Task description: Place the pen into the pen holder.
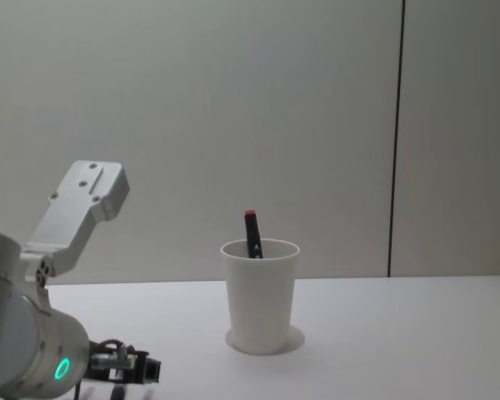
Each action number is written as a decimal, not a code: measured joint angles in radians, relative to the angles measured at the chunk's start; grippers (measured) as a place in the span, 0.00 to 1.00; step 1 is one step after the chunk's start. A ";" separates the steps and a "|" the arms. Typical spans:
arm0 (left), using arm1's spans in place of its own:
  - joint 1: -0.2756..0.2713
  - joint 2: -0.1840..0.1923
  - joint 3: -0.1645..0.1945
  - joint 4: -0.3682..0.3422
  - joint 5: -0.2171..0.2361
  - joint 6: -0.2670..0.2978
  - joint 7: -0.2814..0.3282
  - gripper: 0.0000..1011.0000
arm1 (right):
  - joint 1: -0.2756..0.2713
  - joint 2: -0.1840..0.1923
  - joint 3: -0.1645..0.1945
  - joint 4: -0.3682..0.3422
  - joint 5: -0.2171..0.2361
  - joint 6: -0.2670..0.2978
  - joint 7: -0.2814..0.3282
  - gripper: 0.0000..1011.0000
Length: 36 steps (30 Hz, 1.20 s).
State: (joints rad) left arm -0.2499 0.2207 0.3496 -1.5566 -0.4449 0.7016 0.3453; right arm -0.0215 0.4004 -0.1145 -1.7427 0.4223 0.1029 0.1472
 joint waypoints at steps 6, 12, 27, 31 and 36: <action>-0.003 -0.007 -0.003 0.010 0.004 0.022 0.003 0.56 | 0.000 0.000 0.000 0.000 0.000 0.000 0.000 0.99; -0.003 -0.013 -0.005 0.019 0.008 0.038 0.006 0.38 | 0.000 0.000 0.000 0.000 0.000 0.000 0.000 0.99; -0.004 -0.027 -0.013 0.033 0.020 0.057 0.008 0.14 | 0.000 0.000 0.000 0.000 0.000 0.000 0.000 0.99; -0.004 -0.030 -0.015 0.035 0.025 0.057 0.008 0.14 | 0.000 0.000 0.000 0.000 0.000 0.000 0.000 0.99; -0.002 -0.031 -0.018 0.035 0.034 0.051 0.002 0.14 | 0.000 0.000 0.000 0.000 0.000 0.000 0.000 0.99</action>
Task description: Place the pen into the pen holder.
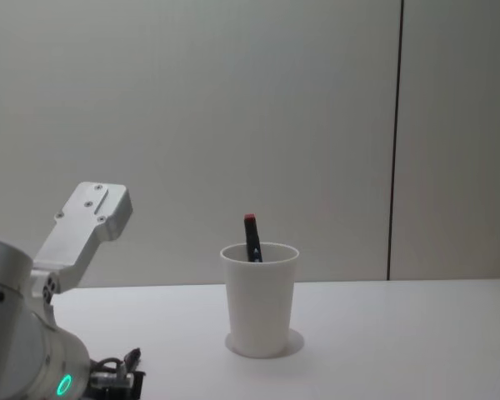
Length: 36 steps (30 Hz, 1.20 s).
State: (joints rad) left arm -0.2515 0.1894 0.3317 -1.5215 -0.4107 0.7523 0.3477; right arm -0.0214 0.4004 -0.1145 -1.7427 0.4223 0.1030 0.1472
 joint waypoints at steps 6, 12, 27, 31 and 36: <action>0.006 0.003 -0.005 -0.003 0.023 -0.032 -0.012 0.14 | 0.000 0.000 0.000 0.000 0.000 0.000 0.000 0.99; 0.014 0.012 -0.007 -0.018 0.056 -0.090 -0.039 0.14 | 0.000 0.000 0.000 0.000 0.000 0.000 0.000 0.99; 0.032 0.053 -0.018 -0.054 0.149 -0.272 -0.167 0.14 | 0.000 0.000 0.000 0.000 0.000 0.000 0.000 0.99; 0.035 0.066 -0.023 -0.059 0.169 -0.325 -0.216 0.14 | 0.000 0.000 0.000 0.000 0.000 0.000 0.000 0.99; 0.035 0.085 -0.031 -0.062 0.195 -0.406 -0.295 0.14 | 0.000 0.000 0.000 0.000 0.000 0.000 0.000 0.99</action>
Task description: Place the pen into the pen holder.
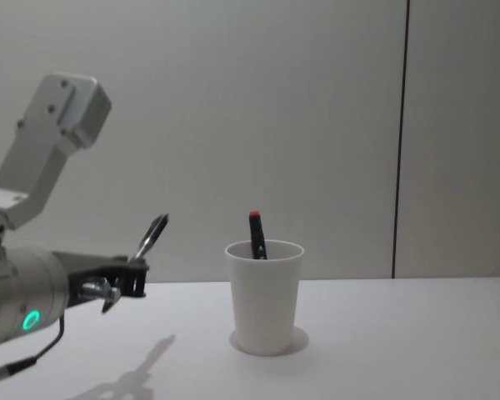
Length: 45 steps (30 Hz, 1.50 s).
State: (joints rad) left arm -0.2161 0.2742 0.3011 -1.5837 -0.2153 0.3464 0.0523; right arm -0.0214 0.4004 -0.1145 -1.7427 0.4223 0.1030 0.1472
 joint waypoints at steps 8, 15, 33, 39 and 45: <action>-0.009 0.029 -0.014 0.004 0.026 -0.116 -0.130 0.14 | 0.000 0.000 0.000 0.000 0.000 0.000 0.000 0.99; -0.020 0.048 -0.025 0.016 0.031 -0.190 -0.232 0.14 | 0.000 0.000 0.000 0.000 0.000 0.000 0.000 0.99; -0.075 0.074 -0.045 0.076 -0.036 -0.361 -0.546 0.14 | 0.000 0.000 0.000 0.000 0.000 0.000 0.000 0.99; -0.092 0.072 -0.042 0.096 -0.071 -0.394 -0.637 0.14 | 0.000 0.000 0.000 0.000 0.000 0.000 0.000 0.99; -0.102 0.064 -0.031 0.107 -0.093 -0.408 -0.706 0.14 | 0.000 0.000 0.000 0.000 0.000 0.000 0.000 0.99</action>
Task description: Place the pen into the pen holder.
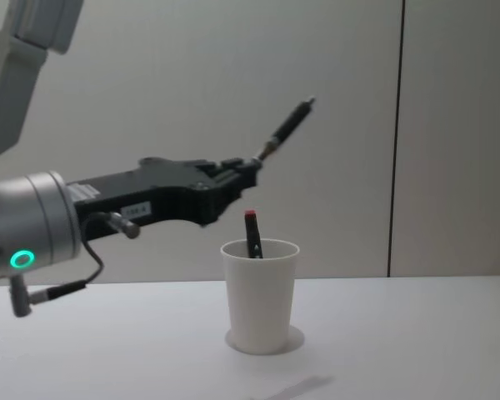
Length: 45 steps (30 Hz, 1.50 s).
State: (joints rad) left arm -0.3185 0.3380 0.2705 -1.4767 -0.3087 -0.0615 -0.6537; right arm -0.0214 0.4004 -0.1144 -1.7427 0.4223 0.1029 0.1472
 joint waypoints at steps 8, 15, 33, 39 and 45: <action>-0.007 -0.016 0.024 0.008 -0.010 0.000 -0.060 0.14 | 0.000 0.000 0.000 0.000 0.000 0.000 0.000 0.99; -0.013 -0.032 0.045 0.016 -0.004 0.004 -0.084 0.14 | 0.000 0.000 0.000 0.000 0.000 0.000 0.000 0.99; -0.031 -0.072 0.097 0.023 0.104 0.019 -0.031 0.14 | 0.000 0.000 0.000 0.000 0.000 0.000 0.000 0.99; -0.032 -0.080 0.109 0.015 0.140 0.030 0.007 0.14 | 0.000 0.000 0.000 0.000 0.000 0.000 0.000 0.99; -0.029 -0.085 0.121 0.002 0.173 0.045 0.046 0.14 | 0.000 0.000 0.000 0.000 0.000 0.000 0.000 0.99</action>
State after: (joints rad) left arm -0.3477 0.2525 0.3918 -1.4749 -0.1358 -0.0170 -0.6074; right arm -0.0214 0.4004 -0.1144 -1.7427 0.4223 0.1029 0.1472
